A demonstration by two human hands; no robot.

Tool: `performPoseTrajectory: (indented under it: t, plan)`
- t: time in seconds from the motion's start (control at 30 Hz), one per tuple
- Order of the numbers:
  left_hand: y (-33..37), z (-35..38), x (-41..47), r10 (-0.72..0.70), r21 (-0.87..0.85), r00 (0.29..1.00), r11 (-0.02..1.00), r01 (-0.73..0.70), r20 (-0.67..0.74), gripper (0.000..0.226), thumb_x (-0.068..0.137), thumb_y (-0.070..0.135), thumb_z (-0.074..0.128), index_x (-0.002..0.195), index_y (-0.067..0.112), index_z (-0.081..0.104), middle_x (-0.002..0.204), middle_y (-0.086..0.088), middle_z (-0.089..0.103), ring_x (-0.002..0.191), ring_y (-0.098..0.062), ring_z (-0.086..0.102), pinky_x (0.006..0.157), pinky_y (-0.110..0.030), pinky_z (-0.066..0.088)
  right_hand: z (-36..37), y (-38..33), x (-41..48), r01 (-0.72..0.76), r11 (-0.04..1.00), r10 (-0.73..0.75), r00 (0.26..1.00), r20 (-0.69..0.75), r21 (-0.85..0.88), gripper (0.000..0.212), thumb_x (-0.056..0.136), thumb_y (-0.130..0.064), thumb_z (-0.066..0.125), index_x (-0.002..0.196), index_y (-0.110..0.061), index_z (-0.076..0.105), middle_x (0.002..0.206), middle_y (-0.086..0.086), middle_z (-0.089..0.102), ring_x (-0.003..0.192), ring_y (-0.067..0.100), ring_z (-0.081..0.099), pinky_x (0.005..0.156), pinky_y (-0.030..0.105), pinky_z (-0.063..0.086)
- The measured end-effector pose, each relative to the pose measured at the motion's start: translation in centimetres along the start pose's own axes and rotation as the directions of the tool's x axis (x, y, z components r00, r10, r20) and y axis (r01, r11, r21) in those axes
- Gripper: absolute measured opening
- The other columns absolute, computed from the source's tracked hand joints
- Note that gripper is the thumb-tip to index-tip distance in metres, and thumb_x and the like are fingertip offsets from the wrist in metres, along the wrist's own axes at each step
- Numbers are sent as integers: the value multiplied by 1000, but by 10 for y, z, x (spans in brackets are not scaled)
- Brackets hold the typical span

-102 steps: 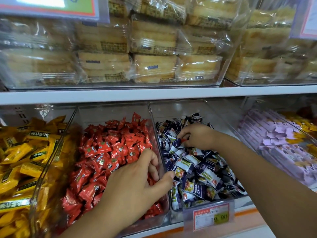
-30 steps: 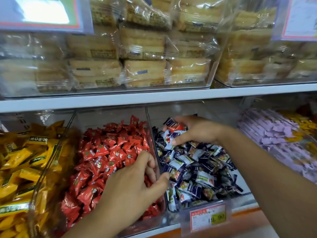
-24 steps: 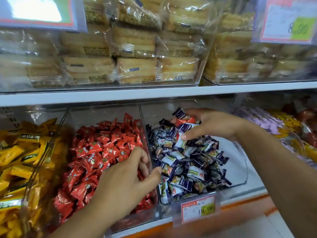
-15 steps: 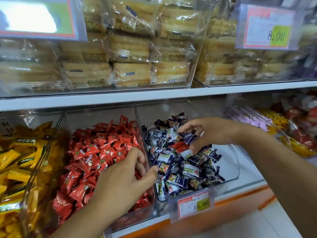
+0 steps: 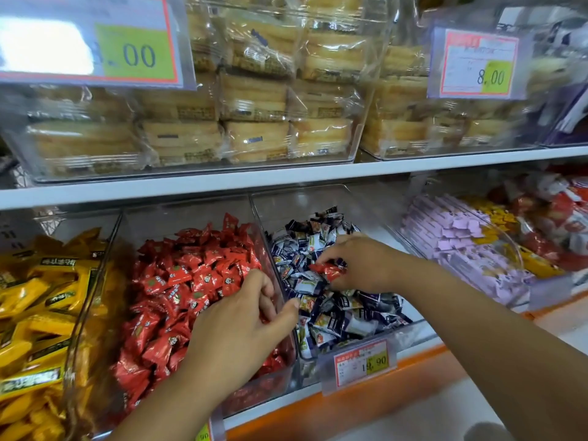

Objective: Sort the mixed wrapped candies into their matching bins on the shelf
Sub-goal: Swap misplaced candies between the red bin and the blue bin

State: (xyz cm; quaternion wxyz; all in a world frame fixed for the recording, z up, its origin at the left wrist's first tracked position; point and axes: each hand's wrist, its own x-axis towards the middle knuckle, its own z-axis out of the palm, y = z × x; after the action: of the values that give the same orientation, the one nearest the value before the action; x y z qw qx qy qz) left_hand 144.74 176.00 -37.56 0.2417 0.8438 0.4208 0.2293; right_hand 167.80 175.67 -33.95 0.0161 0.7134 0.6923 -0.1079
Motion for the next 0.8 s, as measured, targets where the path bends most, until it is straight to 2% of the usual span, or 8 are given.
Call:
performPoseTrajectory:
  t: [0.1,0.17,0.2,0.33,0.43,0.5,0.6,0.8]
  plan:
    - [-1,0,0,-2,-12,1000,1000,2,-3,35,80,69,38,91,36,37,82,20,61,58,3,52,49,-16,27,-5,1,1,31,987,-18,996,-89,156,21,87,-33,70,106,-26,69,94,-9,64,87,6,58,76,23,46]
    - [0,-1,-1,3,-16,1000,1000,-2,7,35,81,69,38,91,36,37,82,20,61,57,3,51,49,-15,27,-11,2,-1,44,960,-17,995,-99,277,14,87,-32,70,100,-25,71,79,-13,62,65,-7,54,57,8,38]
    - [0,-1,-1,3,-15,1000,1000,-3,11,35,81,69,38,91,36,37,82,20,61,56,3,51,48,-15,27,-13,2,-3,44,945,-18,996,-83,324,14,87,-32,71,99,-24,72,76,-14,62,59,-9,53,54,6,37]
    - [1,0,0,8,-8,1000,1000,-8,2,37,80,71,36,91,36,37,83,20,61,57,2,51,49,-15,28,-18,5,-4,27,908,-6,999,-53,418,16,83,-31,74,97,-25,75,80,-15,69,58,-11,54,52,2,37]
    - [1,1,0,9,-2,1000,1000,-9,1,37,80,71,36,92,36,37,83,20,61,57,2,51,49,-15,28,-22,5,-4,50,889,-7,995,-96,454,4,84,-29,72,87,-31,73,68,-21,66,56,-13,54,51,4,36]
    - [2,2,0,11,-2,1000,1000,-11,2,36,81,71,37,92,36,37,83,19,61,57,2,50,48,-15,28,-24,4,-4,65,883,8,988,-153,466,2,87,-29,70,87,-29,72,66,-14,66,49,-9,53,47,6,34]
    - [3,3,1,15,-7,1000,1000,-15,-2,37,80,72,35,92,36,36,83,19,61,57,1,50,49,-15,29,-26,1,-2,57,872,72,968,-242,486,13,90,-32,66,90,-20,71,64,-5,64,44,-5,49,42,8,33]
    - [5,4,1,16,-22,1000,1000,-16,2,40,78,72,35,93,35,37,83,18,61,56,0,50,50,-18,30,-34,-42,9,111,880,23,961,-274,463,15,93,-41,58,95,-27,58,66,-9,60,51,-7,54,48,9,39]
